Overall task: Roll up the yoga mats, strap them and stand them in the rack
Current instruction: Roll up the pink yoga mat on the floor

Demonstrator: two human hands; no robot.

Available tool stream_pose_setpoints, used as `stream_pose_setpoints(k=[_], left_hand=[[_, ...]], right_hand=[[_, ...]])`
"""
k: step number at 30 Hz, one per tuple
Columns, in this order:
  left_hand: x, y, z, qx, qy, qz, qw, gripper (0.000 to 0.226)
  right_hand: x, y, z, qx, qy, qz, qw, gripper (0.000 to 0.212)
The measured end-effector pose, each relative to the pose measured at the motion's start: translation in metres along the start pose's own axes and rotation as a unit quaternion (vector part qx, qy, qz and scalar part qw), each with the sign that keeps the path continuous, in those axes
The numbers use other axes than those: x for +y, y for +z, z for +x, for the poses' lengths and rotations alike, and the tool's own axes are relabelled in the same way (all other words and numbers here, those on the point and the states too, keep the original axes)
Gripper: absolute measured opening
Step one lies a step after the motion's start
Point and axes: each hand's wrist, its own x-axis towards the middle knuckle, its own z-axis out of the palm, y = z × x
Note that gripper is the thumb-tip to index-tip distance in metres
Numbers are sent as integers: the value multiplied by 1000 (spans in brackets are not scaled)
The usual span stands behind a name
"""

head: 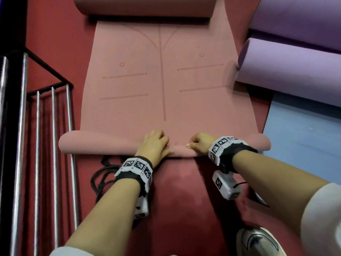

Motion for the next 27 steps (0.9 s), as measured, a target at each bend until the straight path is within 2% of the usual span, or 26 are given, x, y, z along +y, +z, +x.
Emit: stream_pose_setpoints(k=[2,5,8,9,11,14,15,17,20,22,27], left_hand=[[-2,1,-1,-46,3,22,999,48],[-4,0,9,-108,-11,50,993,44],[-5,-6,23,-145,-27,34,988,38],[-5,-8,26,-151,-33,30,988,37],[-8,-9,30,-142,-49,19,988,36],[-7,-9,27,-117,-79,-50,989,32],[-6,-7,26,-103,-89,-79,987,33],[-6,-5,24,-70,-97,-89,989,29],[-10,1,18,22,-82,7,996,34],[-11,-1,15,74,-72,47,994,40],[-15,-11,15,-53,-80,101,990,53]], right_hand=[[0,0,2,2,2,-6,1000,41],[-3,1,-1,19,-6,-74,997,33],[-8,12,-8,185,-60,-209,958,30],[-11,16,-11,252,-91,-225,937,26],[-19,22,-13,305,-155,-222,913,24],[-20,22,-12,264,-186,-259,910,48],[-22,20,-13,254,-188,-274,908,49],[-20,16,-9,270,-194,-291,897,44],[-19,12,0,268,-190,-276,903,33],[-20,7,3,258,-205,-249,911,15],[-27,-10,8,180,-150,-209,949,30]])
